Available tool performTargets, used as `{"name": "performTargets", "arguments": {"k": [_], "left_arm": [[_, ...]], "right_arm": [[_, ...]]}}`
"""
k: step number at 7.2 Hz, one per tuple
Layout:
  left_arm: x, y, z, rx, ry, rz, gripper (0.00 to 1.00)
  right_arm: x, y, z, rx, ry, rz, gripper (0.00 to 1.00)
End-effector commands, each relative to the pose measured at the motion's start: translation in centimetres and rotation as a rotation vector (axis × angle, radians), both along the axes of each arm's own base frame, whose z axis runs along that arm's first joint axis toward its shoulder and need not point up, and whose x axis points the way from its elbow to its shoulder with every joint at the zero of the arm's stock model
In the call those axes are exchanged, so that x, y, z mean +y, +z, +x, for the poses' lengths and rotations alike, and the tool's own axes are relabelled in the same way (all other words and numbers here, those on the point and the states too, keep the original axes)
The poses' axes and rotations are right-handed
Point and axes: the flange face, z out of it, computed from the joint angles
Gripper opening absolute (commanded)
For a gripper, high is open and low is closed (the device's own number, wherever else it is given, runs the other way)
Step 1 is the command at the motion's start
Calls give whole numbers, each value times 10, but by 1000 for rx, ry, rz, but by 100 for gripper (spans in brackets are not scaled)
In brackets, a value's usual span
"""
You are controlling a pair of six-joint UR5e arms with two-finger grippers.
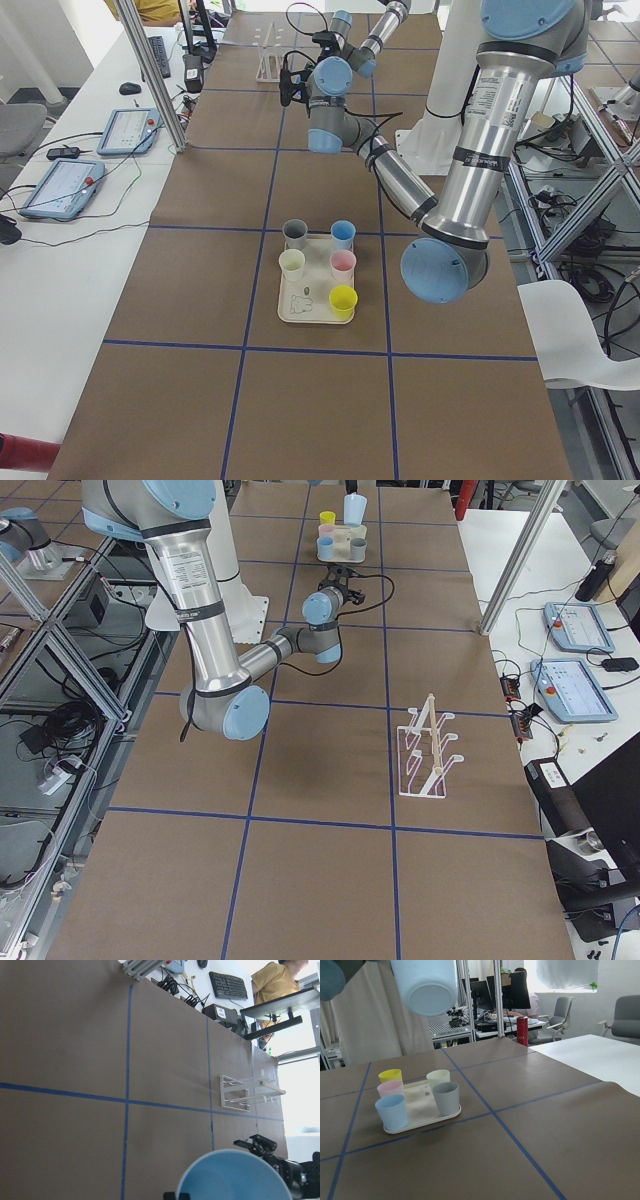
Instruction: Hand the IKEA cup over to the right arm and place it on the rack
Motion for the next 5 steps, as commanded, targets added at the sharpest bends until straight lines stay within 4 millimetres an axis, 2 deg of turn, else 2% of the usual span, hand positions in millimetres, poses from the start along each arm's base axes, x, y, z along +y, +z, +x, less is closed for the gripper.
{"name": "performTargets", "arguments": {"k": [1, 3, 5], "left_arm": [[15, -8, 42, 22, 11, -16, 0], [24, -4, 61, 13, 51, -21, 0], [33, -11, 87, 24, 48, -20, 0]], "right_arm": [[22, -28, -35, -27, 47, 75, 99], [22, -43, -36, -57, 51, 93, 99], [24, -49, -38, -68, 47, 96, 99]]}}
